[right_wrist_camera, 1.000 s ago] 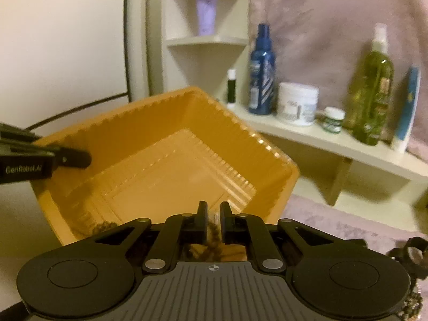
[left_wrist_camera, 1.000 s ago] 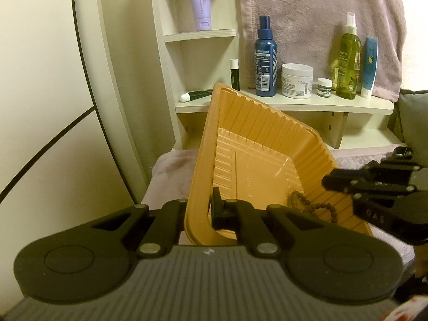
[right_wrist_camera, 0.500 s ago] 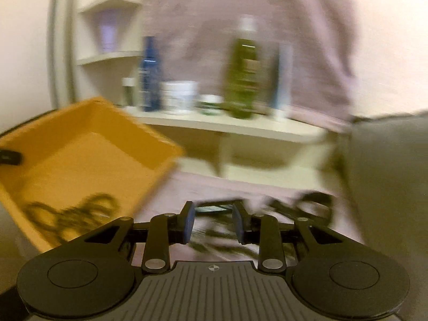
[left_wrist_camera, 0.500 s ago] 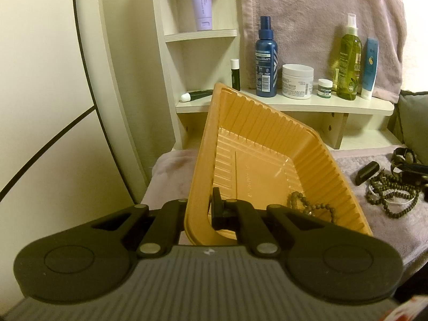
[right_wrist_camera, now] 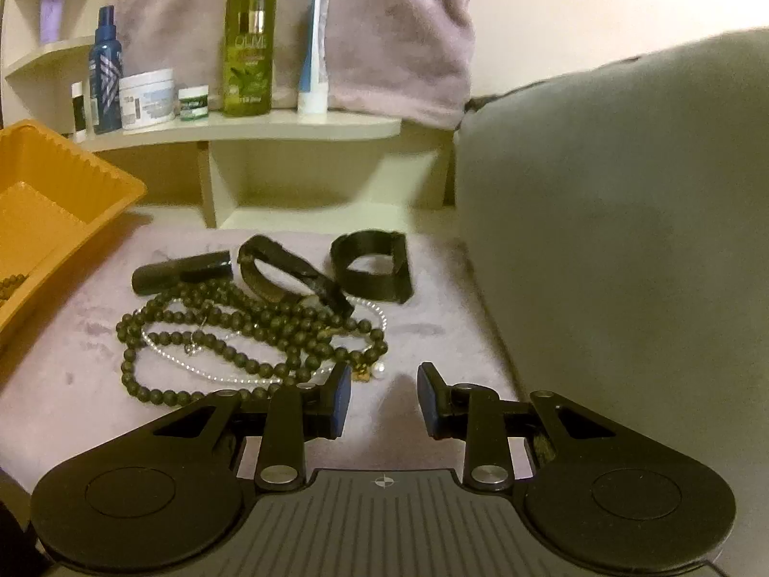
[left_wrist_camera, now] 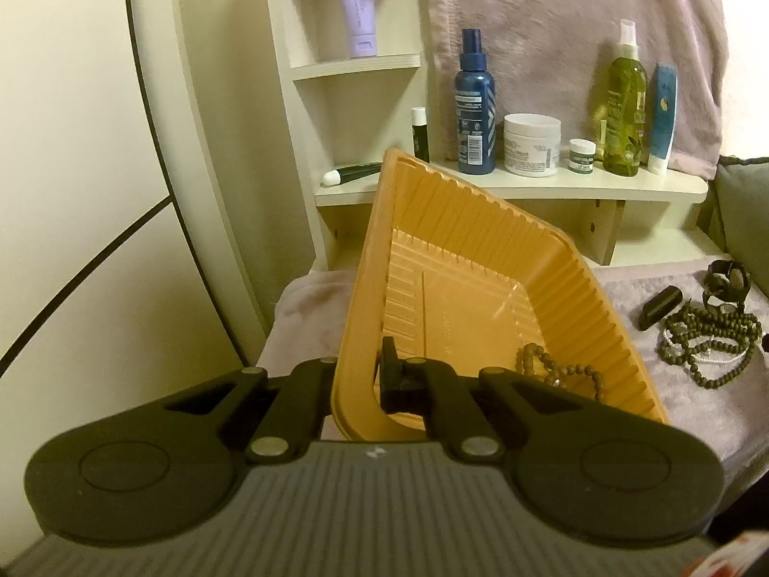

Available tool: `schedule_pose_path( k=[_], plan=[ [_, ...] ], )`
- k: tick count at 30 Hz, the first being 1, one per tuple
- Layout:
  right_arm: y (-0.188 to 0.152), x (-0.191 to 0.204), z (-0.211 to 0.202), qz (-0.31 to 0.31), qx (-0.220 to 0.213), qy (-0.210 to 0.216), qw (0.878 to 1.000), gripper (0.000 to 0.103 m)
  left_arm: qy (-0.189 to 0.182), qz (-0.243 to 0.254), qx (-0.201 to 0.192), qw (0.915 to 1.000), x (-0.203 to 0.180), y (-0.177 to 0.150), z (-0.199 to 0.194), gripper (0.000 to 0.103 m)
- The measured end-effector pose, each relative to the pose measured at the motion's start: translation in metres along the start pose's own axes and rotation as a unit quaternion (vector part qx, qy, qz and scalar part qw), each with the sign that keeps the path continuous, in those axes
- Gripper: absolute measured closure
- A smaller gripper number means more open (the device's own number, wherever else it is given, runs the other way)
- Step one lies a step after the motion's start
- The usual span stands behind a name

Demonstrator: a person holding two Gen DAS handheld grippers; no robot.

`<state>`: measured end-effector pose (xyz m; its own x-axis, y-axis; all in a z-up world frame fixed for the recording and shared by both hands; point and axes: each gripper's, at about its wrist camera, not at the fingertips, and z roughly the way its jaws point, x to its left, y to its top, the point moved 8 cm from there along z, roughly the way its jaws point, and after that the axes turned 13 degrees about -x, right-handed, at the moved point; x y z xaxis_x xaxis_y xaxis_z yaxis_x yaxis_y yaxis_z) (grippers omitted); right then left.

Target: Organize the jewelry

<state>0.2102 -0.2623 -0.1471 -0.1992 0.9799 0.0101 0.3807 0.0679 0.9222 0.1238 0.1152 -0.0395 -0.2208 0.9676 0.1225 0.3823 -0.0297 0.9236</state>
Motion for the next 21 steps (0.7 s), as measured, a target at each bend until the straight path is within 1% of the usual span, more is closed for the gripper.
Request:
schedule_pose_path(
  k=[10, 11, 13, 14, 18, 21],
  plan=[
    [-0.003, 0.001, 0.014, -0.005, -0.010, 0.018, 1.000, 0.073, 0.003, 0.006, 0.002, 1.0000, -0.001, 0.001, 0.000, 0.099],
    [-0.003, 0.002, 0.014, -0.007, -0.010, 0.019, 1.000, 0.074, 0.003, 0.006, 0.002, 1.0000, -0.001, 0.001, 0.000, 0.099],
    [-0.004, 0.003, 0.014, -0.008, -0.011, 0.026, 1.000, 0.083, 0.003, 0.006, 0.002, 1.0000, -0.001, 0.001, 0.000, 0.099],
    [-0.004, 0.005, 0.014, -0.011, -0.012, 0.027, 0.999, 0.085, 0.003, 0.006, 0.002, 1.0000, -0.001, 0.001, 0.000, 0.099],
    [-0.002, 0.006, 0.009, -0.009, -0.010, 0.024, 1.000, 0.085, 0.002, 0.006, 0.002, 1.0000, -0.001, 0.001, 0.000, 0.099],
    [0.003, 0.008, 0.000, -0.012, -0.017, 0.019, 1.000, 0.085, 0.003, 0.006, 0.002, 1.0000, -0.001, 0.001, 0.000, 0.099]
  ],
)
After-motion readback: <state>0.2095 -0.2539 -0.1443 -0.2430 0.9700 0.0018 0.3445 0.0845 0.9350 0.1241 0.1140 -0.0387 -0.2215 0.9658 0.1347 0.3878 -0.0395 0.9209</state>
